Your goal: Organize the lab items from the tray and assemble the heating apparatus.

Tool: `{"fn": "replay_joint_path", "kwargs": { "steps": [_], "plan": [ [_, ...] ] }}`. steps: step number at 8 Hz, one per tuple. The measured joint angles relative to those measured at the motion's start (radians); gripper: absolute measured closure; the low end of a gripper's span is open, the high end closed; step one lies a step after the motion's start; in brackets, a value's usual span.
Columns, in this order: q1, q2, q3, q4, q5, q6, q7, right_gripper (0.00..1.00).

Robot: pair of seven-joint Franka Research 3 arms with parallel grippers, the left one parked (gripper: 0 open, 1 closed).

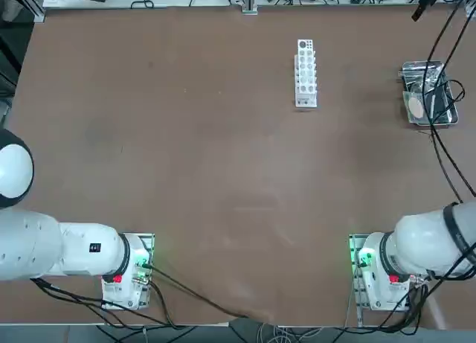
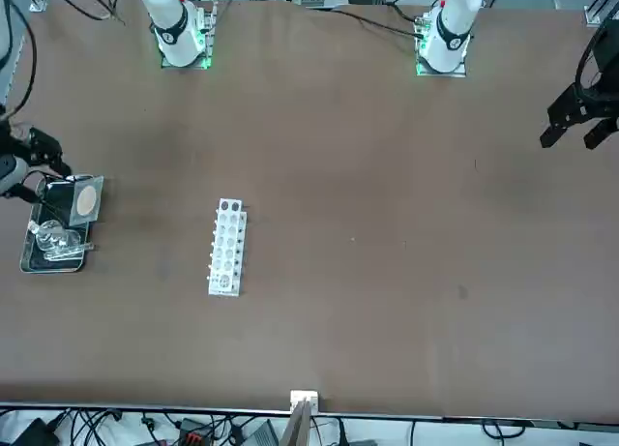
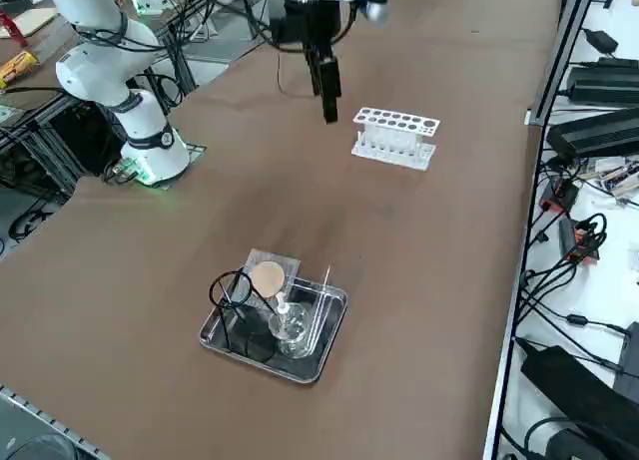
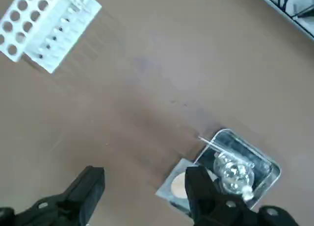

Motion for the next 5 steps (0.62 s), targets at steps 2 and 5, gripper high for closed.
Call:
{"fn": "replay_joint_path", "kwargs": {
  "steps": [2, 5],
  "plan": [
    [-0.026, 0.056, 0.000, 0.000, 0.025, 0.066, -0.107, 0.00],
    [-0.086, 0.130, 0.000, 0.000, 0.033, 0.133, -0.358, 0.00]
  ]
}}
